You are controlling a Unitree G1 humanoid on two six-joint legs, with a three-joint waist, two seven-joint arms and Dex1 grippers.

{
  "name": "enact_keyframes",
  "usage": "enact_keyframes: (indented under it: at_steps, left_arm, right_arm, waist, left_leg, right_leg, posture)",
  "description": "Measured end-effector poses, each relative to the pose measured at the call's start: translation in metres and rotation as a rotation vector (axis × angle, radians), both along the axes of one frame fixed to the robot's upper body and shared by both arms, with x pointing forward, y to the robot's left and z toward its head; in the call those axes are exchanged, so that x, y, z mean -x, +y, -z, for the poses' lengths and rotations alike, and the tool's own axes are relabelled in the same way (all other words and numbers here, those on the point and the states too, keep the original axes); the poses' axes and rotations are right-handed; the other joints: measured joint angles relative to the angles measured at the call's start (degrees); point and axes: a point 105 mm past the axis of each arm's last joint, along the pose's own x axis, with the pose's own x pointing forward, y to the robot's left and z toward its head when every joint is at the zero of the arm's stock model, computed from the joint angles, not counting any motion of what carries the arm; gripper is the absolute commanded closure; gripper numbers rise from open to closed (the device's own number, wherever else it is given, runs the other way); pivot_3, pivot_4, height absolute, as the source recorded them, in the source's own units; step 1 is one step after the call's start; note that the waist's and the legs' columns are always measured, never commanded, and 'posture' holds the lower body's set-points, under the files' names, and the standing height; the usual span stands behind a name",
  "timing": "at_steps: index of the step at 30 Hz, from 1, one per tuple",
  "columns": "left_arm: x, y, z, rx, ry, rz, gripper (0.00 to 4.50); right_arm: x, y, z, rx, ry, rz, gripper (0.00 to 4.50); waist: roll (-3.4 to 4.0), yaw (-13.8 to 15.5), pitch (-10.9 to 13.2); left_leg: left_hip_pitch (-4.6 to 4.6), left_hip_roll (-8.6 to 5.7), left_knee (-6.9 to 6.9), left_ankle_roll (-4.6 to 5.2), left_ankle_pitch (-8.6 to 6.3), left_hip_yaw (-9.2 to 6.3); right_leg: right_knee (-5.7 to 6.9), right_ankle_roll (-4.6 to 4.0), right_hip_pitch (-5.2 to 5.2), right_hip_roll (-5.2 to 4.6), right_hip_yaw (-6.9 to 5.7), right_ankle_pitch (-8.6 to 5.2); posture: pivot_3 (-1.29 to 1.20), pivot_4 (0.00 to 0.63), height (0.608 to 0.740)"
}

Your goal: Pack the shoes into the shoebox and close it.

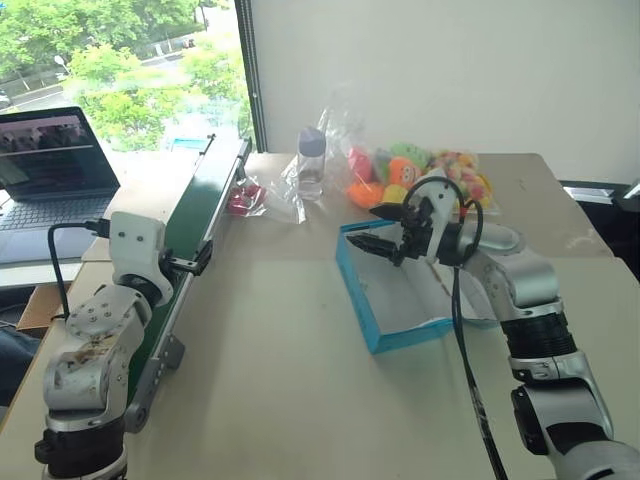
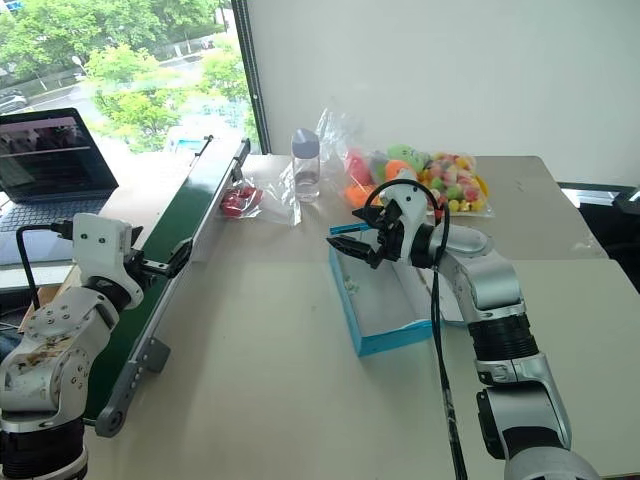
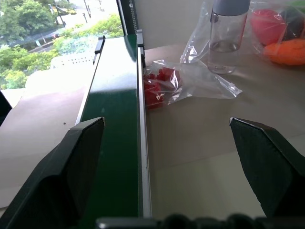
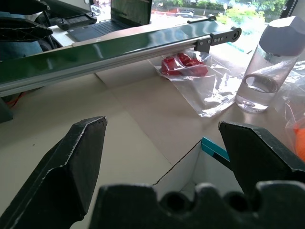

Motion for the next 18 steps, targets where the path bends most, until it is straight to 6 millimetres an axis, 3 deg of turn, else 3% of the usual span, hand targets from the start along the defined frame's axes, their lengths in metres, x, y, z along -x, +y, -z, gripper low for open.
enact_keyframes:
  at_steps: [9,12,18]
  left_arm:
    - [-0.004,-0.007,-0.021,0.108,-0.129,0.026,0.0]
    - [-0.003,-0.003,-0.013,0.107,-0.096,-0.007,0.0]
    - [0.0,0.005,0.006,0.108,-0.016,-0.049,0.0]
  right_arm:
    - [-0.011,-0.005,-0.011,-0.036,-0.026,0.076,0.02]
    - [-0.015,-0.009,-0.019,-0.065,-0.044,0.111,0.02]
    - [-0.013,-0.004,-0.011,-0.041,-0.026,0.085,0.02]
  waist:
    - [-0.04,0.1,0.02]
    - [-0.04,-0.01,0.02]
    - [-0.04,-0.05,0.02]
  left_leg:
    - [0.01,-0.01,0.01,-0.04,0.01,0.01]
    - [0.02,0.02,0.0,0.17,0.13,-0.01]
    - [0.01,0.02,0.0,0.26,0.17,-0.01]
  right_leg:
    - [0.01,-0.01,0.02,-0.01,0.01,0.01]
    - [0.02,-0.01,0.02,0.05,0.0,0.01]
    - [0.0,-0.02,0.01,0.03,-0.01,0.0]
  posture:
    - [0.0,0.15,0.74]
    - [0.0,0.15,0.74]
    - [0.0,0.15,0.74]
